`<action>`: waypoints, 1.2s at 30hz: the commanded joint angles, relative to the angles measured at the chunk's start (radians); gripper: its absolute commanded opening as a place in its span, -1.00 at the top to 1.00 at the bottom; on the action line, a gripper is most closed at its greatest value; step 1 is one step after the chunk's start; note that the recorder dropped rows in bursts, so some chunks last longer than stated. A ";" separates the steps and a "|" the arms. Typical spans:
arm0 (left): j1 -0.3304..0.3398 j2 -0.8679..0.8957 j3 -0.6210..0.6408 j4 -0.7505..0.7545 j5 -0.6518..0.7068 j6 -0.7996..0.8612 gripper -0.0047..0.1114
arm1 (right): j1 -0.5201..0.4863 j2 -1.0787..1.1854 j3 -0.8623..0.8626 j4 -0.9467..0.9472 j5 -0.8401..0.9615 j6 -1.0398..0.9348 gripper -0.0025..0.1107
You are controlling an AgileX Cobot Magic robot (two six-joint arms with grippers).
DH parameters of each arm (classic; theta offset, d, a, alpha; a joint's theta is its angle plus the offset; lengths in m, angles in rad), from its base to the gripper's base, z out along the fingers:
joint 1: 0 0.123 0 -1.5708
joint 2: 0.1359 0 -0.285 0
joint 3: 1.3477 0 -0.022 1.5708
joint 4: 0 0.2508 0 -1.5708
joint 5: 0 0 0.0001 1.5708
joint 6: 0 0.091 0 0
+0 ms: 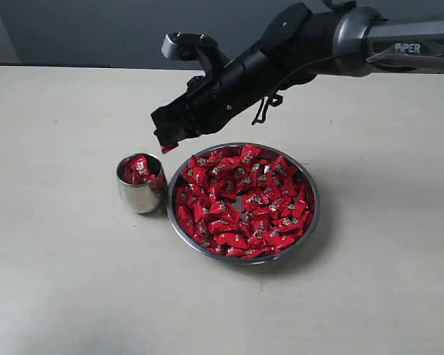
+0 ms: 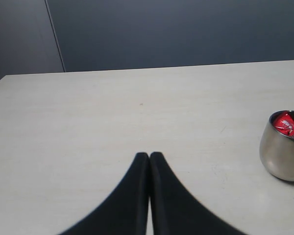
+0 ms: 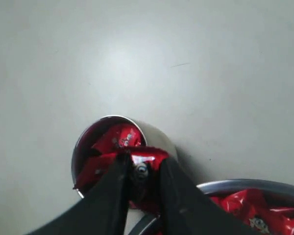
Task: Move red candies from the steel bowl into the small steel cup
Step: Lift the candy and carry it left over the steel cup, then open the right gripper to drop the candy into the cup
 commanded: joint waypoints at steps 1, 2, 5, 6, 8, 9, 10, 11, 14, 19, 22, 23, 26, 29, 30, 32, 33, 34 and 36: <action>0.001 -0.004 0.004 -0.002 -0.002 -0.001 0.91 | 0.019 0.031 -0.049 0.008 0.030 -0.010 0.97; 0.001 -0.004 0.004 -0.002 -0.002 -0.001 0.91 | 0.025 0.041 -0.058 0.010 0.033 -0.010 0.97; 0.001 -0.004 0.004 -0.002 -0.002 -0.001 0.91 | 0.041 0.056 -0.078 0.007 0.033 -0.010 0.97; 0.001 -0.004 0.004 -0.002 -0.002 -0.001 0.91 | 0.048 0.059 -0.080 0.007 0.033 -0.010 0.97; 0.001 -0.004 0.004 -0.002 -0.002 -0.001 0.91 | 0.060 0.067 -0.090 0.004 0.037 -0.010 0.97; 0.001 -0.004 0.004 -0.002 -0.002 -0.001 0.91 | 0.064 0.071 -0.092 0.003 0.042 -0.010 0.97; 0.001 -0.004 0.004 -0.002 -0.002 -0.001 0.91 | 0.070 0.073 -0.092 0.003 0.042 -0.010 0.97; 0.001 -0.004 0.004 -0.002 -0.002 -0.001 0.91 | 0.070 0.075 -0.092 0.003 0.035 -0.010 0.97; 0.001 -0.004 0.004 -0.002 -0.002 -0.001 0.91 | 0.070 0.081 -0.092 0.005 0.031 0.002 0.97; 0.001 -0.004 0.004 -0.002 -0.002 -0.001 0.91 | 0.070 0.083 -0.092 -0.003 0.028 0.005 0.97; 0.001 -0.004 0.004 -0.002 -0.002 -0.001 0.91 | 0.070 0.083 -0.092 -0.021 0.024 0.005 0.97; 0.001 -0.004 0.004 -0.002 -0.002 -0.001 0.91 | 0.070 0.083 -0.092 -0.021 0.024 0.005 0.97; 0.001 -0.004 0.004 -0.002 -0.002 -0.001 0.91 | 0.070 0.083 -0.092 -0.021 0.027 0.005 0.82; 0.001 -0.004 0.004 -0.002 -0.002 -0.001 0.91 | 0.070 0.083 -0.092 -0.021 0.027 0.005 0.39; 0.001 -0.004 0.004 -0.002 -0.002 -0.001 0.91 | 0.070 0.083 -0.092 -0.021 0.027 0.005 0.13; 0.001 -0.004 0.004 -0.002 -0.002 -0.001 0.91 | 0.070 0.083 -0.092 -0.021 0.024 0.005 0.09; 0.001 -0.004 0.004 -0.002 -0.002 -0.001 0.91 | 0.070 0.083 -0.092 -0.021 0.024 0.005 0.11; 0.001 -0.004 0.004 -0.002 -0.002 -0.001 0.91 | 0.070 0.083 -0.092 -0.021 0.024 0.005 0.13; 0.001 -0.004 0.004 -0.002 -0.002 -0.001 0.91 | 0.070 0.083 -0.092 -0.019 0.024 0.005 0.13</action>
